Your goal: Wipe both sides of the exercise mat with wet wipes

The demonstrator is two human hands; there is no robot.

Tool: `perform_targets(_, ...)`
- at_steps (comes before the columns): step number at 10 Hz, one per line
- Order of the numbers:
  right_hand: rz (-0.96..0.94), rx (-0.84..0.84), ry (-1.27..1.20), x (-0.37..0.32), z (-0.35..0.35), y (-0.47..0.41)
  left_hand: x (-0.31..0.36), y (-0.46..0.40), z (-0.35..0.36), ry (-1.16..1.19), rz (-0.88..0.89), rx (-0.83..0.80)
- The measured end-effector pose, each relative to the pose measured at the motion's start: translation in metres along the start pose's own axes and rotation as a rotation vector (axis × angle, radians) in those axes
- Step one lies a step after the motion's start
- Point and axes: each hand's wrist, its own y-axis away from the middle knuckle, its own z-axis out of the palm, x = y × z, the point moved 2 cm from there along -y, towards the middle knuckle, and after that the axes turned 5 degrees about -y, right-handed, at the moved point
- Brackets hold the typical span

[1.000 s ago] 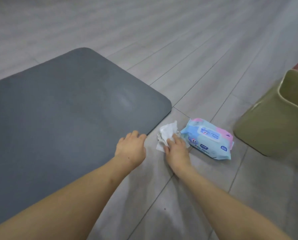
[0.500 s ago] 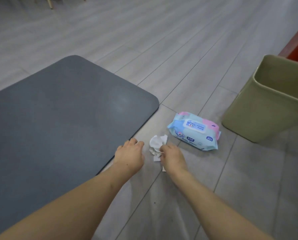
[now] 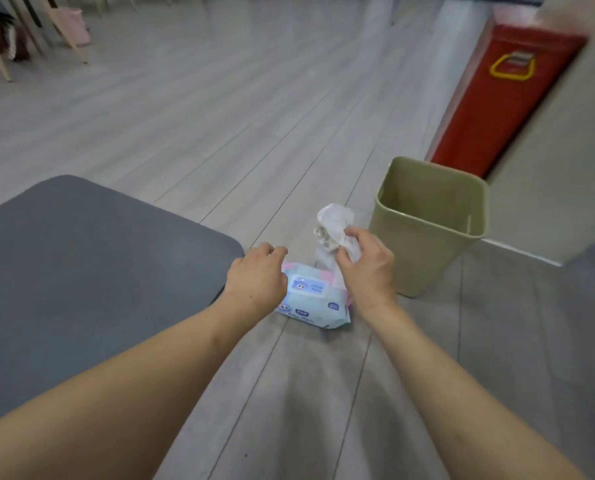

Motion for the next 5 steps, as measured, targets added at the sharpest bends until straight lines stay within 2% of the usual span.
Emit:
perform_targets(1, 0.007, 0.110, 0.047, -0.002, -0.059, -0.062, 0.041, -0.036, -0.026, 0.004, 0.061, 0.029)
perform_targets(2, 0.065, 0.126, 0.073, 0.007, -0.099, -0.114, 0.073, -0.068, -0.040, 0.009, 0.092, 0.055)
perform_targets(3, 0.101, 0.111, 0.198, 0.021, -0.117, -0.151, 0.102, -0.097, -0.050, 0.003, 0.146, 0.091)
perform_targets(5, 0.166, -0.068, 0.422, 0.057, -0.108, -0.175, 0.118, -0.117, -0.045, 0.018, 0.158, 0.094)
